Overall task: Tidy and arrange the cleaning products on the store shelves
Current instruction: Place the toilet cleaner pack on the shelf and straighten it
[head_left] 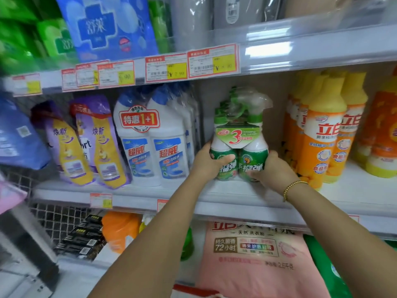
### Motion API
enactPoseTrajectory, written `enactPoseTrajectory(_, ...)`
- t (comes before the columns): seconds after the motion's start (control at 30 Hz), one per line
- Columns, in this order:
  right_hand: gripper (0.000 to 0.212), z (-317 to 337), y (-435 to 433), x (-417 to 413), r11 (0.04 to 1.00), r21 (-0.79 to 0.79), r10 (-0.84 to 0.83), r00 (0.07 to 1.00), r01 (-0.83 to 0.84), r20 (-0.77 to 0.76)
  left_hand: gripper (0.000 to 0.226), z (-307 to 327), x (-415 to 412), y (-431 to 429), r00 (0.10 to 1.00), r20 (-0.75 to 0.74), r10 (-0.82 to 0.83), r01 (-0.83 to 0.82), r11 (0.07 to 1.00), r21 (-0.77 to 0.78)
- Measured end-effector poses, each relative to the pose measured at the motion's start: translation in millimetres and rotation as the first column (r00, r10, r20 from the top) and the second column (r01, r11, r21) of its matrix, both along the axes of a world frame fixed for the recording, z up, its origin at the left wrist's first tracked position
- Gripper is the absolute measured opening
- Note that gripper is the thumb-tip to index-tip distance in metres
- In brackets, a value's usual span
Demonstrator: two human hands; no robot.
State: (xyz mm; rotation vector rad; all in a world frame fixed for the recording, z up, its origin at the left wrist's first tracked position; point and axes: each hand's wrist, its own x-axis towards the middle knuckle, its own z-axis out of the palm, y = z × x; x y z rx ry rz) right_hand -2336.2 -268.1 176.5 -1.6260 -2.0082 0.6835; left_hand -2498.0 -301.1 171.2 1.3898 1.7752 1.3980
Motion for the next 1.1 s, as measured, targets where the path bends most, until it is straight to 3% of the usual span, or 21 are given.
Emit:
enactPoseTrajectory(0.13,0.064,22.1,-20.7,0.7,0.997,0.059,-0.058,0.993,0.052,0.106,0.038,13.9,-5.2,-31.7,0.988,-0.086,0.125,-0.121,0.991,0.047)
enactPoseTrajectory(0.23,0.055,40.8,-49.1,-19.6,0.931,0.362,-0.003,0.994,0.042,-0.108,0.015,24.3,-37.8,-79.1,0.95,-0.087,0.3,-0.258,0.911,0.322)
enactPoseTrajectory(0.3,0.053,51.3,-60.9,-48.0,0.874,0.483,0.169,0.966,-0.055,-0.196,0.023,29.6,-66.0,-105.9,0.896,-0.111,0.43,-0.345,0.832,0.434)
enactPoseTrajectory(0.37,0.061,55.8,-65.6,-83.8,0.879,0.444,0.313,0.912,-0.172,-0.265,0.044,29.5,-99.4,-118.4,0.841,-0.156,0.517,-0.429,0.815,0.389)
enactPoseTrajectory(0.43,0.07,56.6,-68.1,-114.6,0.921,0.306,0.353,0.849,-0.241,-0.393,0.073,25.3,-130.6,-118.0,0.833,-0.214,0.51,-0.462,0.854,0.239)
enactPoseTrajectory(0.5,0.072,52.0,-67.5,-138.1,0.947,0.186,0.322,0.806,-0.263,-0.497,0.086,20.1,-150.5,-110.1,0.859,-0.257,0.443,-0.418,0.896,0.148)
enactPoseTrajectory(0.67,0.056,38.2,-53.0,-159.8,0.975,0.09,0.217,0.804,-0.202,-0.553,0.081,2.9,-177.0,-86.7,0.905,-0.129,0.405,-0.374,0.903,0.211)
enactPoseTrajectory(0.8,0.056,34.5,-52.9,-154.1,0.956,0.034,0.239,0.705,-0.293,-0.668,0.056,3.1,-168.6,-91.2,0.944,-0.061,0.324,-0.301,0.922,0.243)
enactPoseTrajectory(0.93,0.054,31.9,-66.6,-146.7,0.927,0.101,0.333,0.672,-0.36,-0.661,0.075,2.0,-163.1,-95.6,0.942,-0.049,0.333,-0.308,0.912,0.27)
enactPoseTrajectory(1.1,0.069,15.4,-86.6,-131.1,0.875,0.313,0.484,0.704,-0.37,-0.52,0.068,-7.5,-163.2,-118.5,0.96,0.012,0.279,-0.265,0.894,0.361)
